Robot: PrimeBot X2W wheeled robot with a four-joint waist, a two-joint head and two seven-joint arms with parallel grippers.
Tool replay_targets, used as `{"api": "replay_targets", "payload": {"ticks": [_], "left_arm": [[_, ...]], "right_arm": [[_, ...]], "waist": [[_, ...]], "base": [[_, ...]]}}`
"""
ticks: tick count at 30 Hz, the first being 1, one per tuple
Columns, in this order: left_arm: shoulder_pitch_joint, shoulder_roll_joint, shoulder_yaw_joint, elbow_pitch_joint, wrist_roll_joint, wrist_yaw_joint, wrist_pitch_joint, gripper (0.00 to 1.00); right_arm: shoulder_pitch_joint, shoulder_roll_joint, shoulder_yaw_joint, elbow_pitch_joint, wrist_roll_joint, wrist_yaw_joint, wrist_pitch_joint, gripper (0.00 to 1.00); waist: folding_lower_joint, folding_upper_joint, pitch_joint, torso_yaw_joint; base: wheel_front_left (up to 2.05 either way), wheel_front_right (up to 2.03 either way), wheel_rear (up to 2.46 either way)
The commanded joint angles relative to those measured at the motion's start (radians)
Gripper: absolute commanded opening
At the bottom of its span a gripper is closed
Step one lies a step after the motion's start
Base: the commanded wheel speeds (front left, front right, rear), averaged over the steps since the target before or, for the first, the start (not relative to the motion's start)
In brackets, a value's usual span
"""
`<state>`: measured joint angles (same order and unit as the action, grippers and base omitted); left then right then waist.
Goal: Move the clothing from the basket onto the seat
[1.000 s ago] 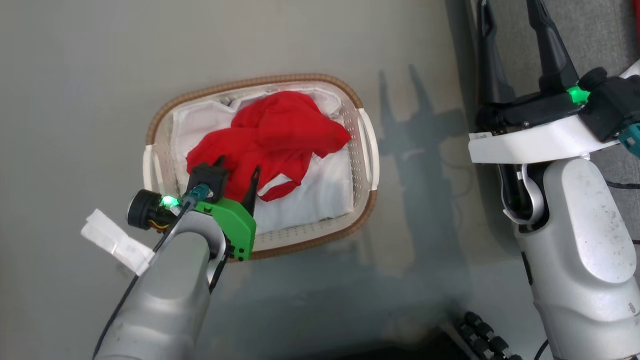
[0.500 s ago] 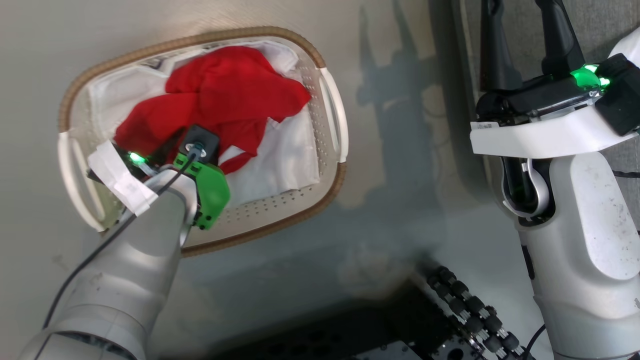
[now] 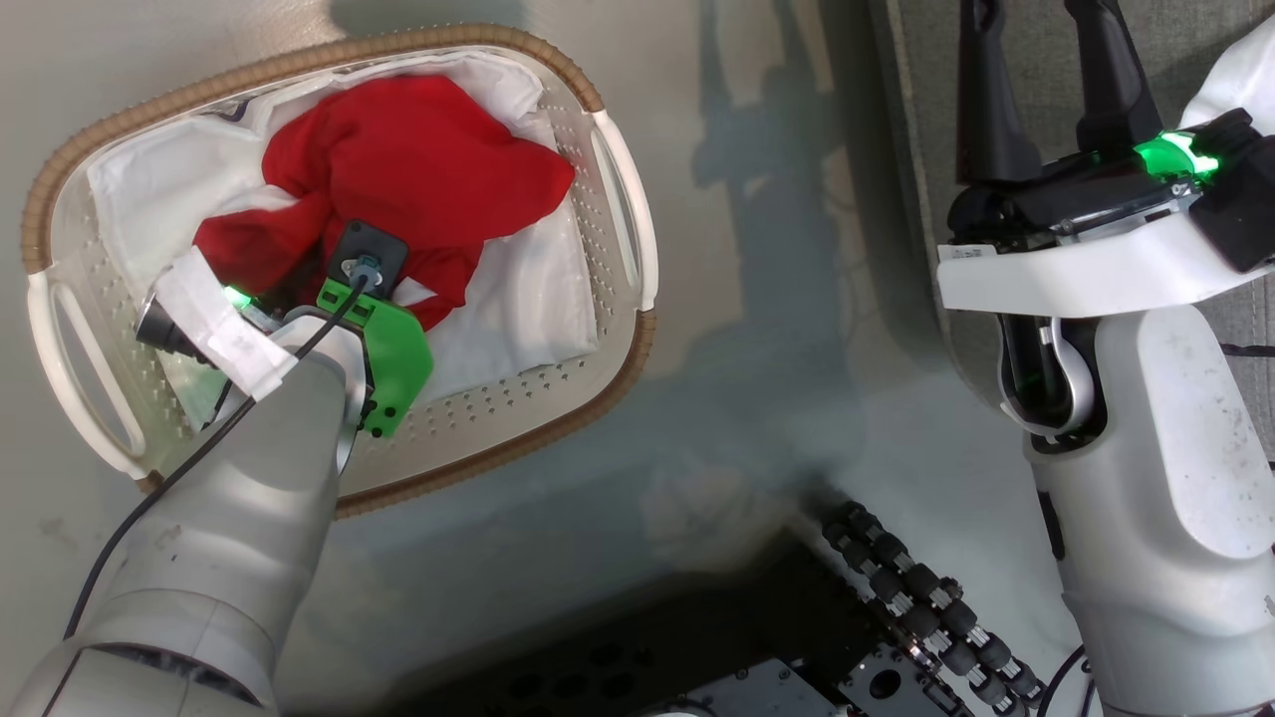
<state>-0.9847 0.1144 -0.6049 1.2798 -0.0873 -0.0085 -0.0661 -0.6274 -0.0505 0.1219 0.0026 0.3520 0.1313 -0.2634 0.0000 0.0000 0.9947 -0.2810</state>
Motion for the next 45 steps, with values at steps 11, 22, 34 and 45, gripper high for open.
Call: {"api": "replay_targets", "payload": {"ticks": [11,22,34,45], "left_arm": [[0.048,-0.027,0.039,0.004,-0.081,-0.042,-0.135,0.00],[0.206,-0.056,0.062,-0.111,-0.150,-0.077,-0.201,0.00],[0.451,-0.028,0.141,-0.469,-0.147,-0.067,-0.200,0.00],[0.601,-0.030,0.242,-0.789,-0.120,-0.078,-0.198,0.00]], "right_arm": [[0.000,-0.003,0.006,0.053,-0.013,-0.001,-0.002,1.00],[0.068,-0.003,-0.005,0.147,-0.089,-0.001,-0.002,1.00],[0.217,-0.004,-0.033,0.239,-0.143,-0.001,-0.002,1.00],[0.344,-0.003,-0.038,0.290,-0.148,-0.001,-0.002,1.00]], "waist": [[0.0000,0.0000,-0.106,0.041],[0.0000,0.0000,-0.323,0.164],[0.0000,0.0000,-0.571,0.275],[0.0000,0.0000,-0.735,0.322]], "base": [[0.00,0.00,0.00],[0.00,0.00,0.00],[0.00,0.00,0.00],[0.00,0.00,0.00]]}}
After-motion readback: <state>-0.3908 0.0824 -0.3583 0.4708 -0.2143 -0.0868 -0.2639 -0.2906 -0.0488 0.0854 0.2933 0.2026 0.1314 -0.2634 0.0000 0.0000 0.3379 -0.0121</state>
